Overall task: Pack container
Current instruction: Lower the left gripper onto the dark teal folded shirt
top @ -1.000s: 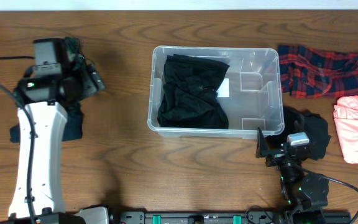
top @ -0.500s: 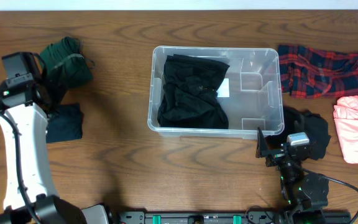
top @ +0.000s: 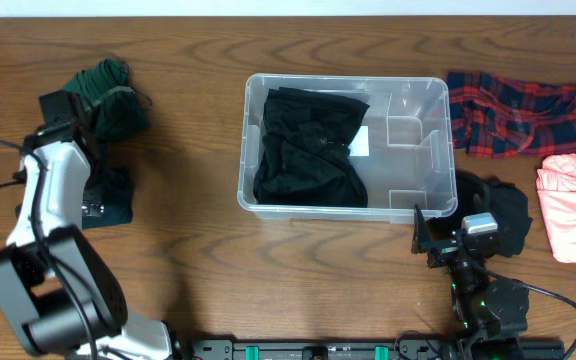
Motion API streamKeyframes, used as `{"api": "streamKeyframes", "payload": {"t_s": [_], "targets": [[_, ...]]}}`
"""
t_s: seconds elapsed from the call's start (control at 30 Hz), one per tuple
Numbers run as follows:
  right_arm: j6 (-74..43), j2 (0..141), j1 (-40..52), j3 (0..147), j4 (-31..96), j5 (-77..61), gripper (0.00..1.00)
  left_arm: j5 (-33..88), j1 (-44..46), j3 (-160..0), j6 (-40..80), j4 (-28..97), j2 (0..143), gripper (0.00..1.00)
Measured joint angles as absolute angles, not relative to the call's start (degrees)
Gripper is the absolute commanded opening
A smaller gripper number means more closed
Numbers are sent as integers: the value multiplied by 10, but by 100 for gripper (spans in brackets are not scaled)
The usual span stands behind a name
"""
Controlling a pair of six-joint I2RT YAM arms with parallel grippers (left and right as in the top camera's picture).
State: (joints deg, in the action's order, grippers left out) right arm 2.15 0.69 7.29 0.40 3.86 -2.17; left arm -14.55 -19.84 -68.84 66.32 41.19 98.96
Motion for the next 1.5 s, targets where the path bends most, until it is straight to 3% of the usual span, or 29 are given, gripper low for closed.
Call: {"api": "streamKeyframes", "payload": {"t_s": [0.53, 0.57, 0.63, 0.93, 0.97, 1.03, 1.3, 1.5], "targets": [[22, 7, 73, 4, 39, -22, 99, -126, -199, -688, 653, 382, 1108, 99], [22, 7, 73, 4, 39, -22, 99, -123, -199, -688, 647, 382, 1108, 97], [22, 7, 73, 4, 39, -22, 99, -121, -200, -689, 640, 383, 1108, 80], [22, 7, 73, 4, 39, -22, 99, -118, -201, -690, 546, 390, 1108, 39], [22, 7, 73, 4, 39, -22, 99, -119, -201, -690, 540, 392, 1108, 30], [22, 7, 73, 4, 39, -22, 99, -120, -201, -692, 526, 399, 1108, 21], [22, 7, 73, 4, 39, -22, 99, -115, -201, -698, 470, 422, 1106, 6], [22, 7, 73, 4, 39, -22, 99, -91, -201, -690, 386, 459, 1069, 6]]}}
